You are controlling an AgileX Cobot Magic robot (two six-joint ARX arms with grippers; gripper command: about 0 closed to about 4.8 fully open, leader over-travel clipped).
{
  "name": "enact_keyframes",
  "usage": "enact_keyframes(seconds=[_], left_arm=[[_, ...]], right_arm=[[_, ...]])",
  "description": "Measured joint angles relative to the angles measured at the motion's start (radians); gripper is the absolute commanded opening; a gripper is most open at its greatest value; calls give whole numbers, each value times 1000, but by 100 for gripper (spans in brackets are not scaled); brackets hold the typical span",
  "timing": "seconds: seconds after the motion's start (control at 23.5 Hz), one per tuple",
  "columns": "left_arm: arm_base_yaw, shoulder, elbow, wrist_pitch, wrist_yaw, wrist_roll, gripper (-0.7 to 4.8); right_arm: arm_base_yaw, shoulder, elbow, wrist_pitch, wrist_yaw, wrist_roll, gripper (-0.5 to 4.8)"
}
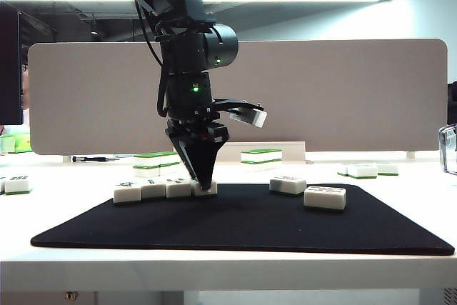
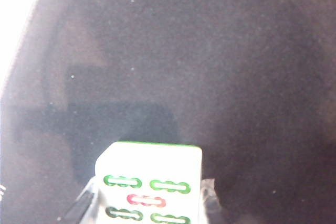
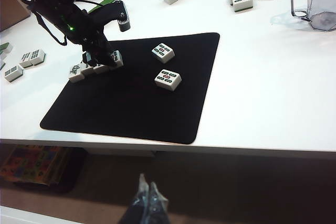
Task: Align six mahjong tiles in a row on the table.
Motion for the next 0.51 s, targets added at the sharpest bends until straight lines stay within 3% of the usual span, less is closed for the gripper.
enact_keyframes(seconds=[0.09, 0.17, 0.21, 0.38, 0.51], left_arm=[[-2, 1, 0, 1, -32, 18, 164], [-2, 1, 0, 2, -33, 23, 292], [-7, 3, 0, 3, -37, 16, 317], [-39, 1, 3, 10, 6, -20, 321], [-89, 0, 49, 72, 21, -108, 321]], right_arm=[[0, 0, 0, 0, 0, 0, -1], [0, 0, 0, 0, 0, 0, -1], [0, 0, 0, 0, 0, 0, -1], [0, 0, 0, 0, 0, 0, -1], [0, 0, 0, 0, 0, 0, -1]])
